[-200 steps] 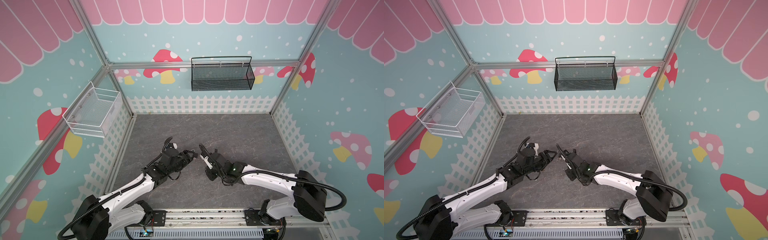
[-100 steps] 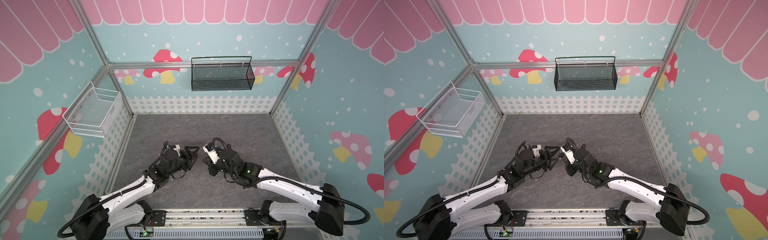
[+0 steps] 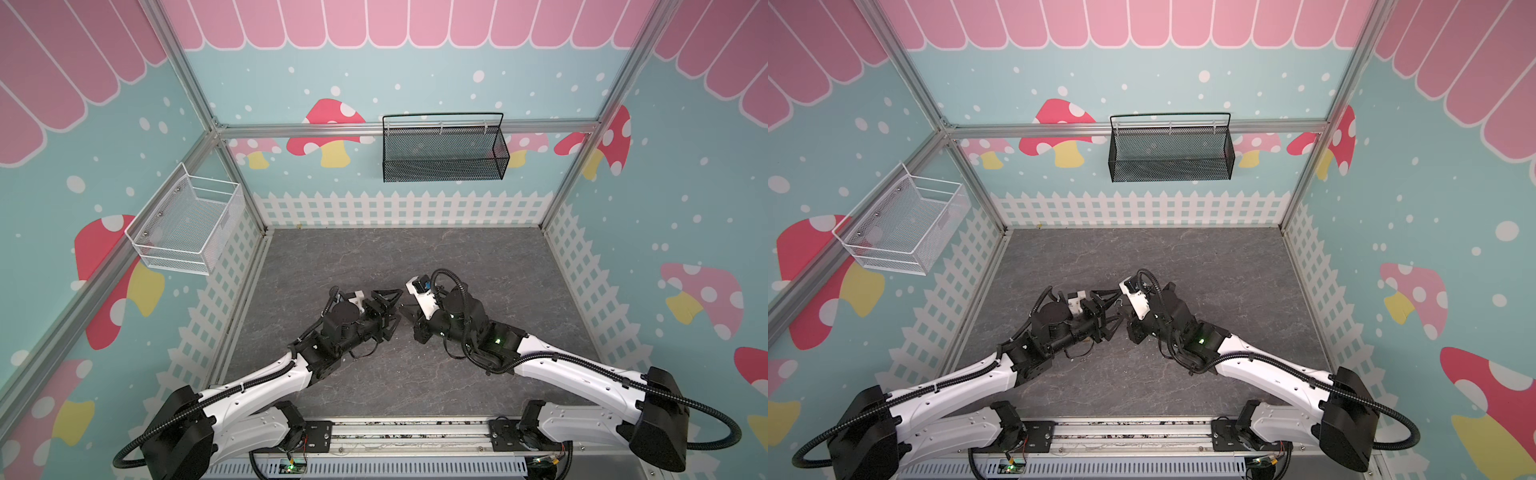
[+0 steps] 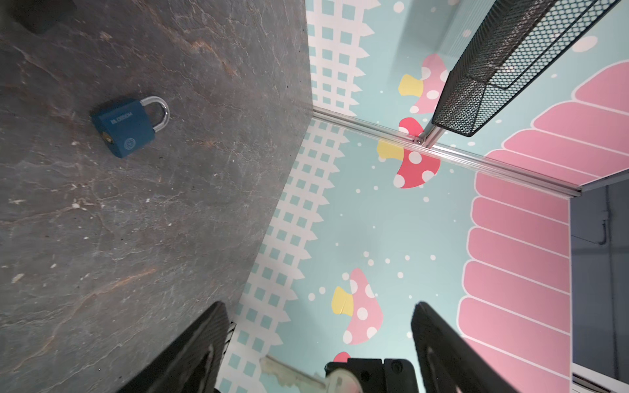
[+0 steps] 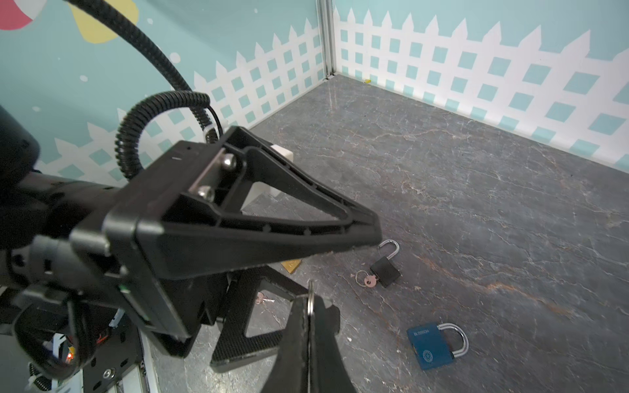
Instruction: Unlock with the key
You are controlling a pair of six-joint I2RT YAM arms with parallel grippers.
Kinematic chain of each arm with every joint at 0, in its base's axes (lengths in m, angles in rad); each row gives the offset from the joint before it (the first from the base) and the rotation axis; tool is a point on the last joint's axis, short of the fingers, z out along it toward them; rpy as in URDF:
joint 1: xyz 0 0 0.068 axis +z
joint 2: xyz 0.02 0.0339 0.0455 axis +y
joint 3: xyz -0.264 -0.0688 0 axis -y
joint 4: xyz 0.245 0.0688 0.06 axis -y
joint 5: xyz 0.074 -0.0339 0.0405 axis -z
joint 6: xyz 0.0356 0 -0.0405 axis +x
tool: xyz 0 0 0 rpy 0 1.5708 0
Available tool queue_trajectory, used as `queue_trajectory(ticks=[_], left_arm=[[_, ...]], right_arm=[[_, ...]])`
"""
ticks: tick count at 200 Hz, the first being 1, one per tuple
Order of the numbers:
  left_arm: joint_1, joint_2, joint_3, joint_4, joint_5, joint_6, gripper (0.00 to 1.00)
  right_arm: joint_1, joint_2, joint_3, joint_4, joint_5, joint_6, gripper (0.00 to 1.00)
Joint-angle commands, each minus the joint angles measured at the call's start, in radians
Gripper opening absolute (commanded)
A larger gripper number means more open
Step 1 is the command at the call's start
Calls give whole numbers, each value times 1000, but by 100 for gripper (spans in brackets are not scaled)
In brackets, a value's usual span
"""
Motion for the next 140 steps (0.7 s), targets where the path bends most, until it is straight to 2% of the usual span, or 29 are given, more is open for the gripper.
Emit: queue_trajectory(ticks=[1, 47, 82, 110, 140], left_arm=[[-5, -6, 2, 50, -51, -73, 84], [-7, -21, -30, 98, -88, -115, 83], [-7, -31, -31, 87, -93, -120, 78], [-7, -43, -35, 70, -105, -120, 71], [-7, -56, -44, 57, -122, -128, 58]], right_arm=[[-3, 8, -18, 55, -25, 14, 0], [-6, -26, -54, 53, -21, 8, 0], [-9, -35, -57, 55, -15, 8, 0], [-9, -46, -60, 59, -36, -4, 0], [-9, -66, -71, 61, -28, -5, 0]])
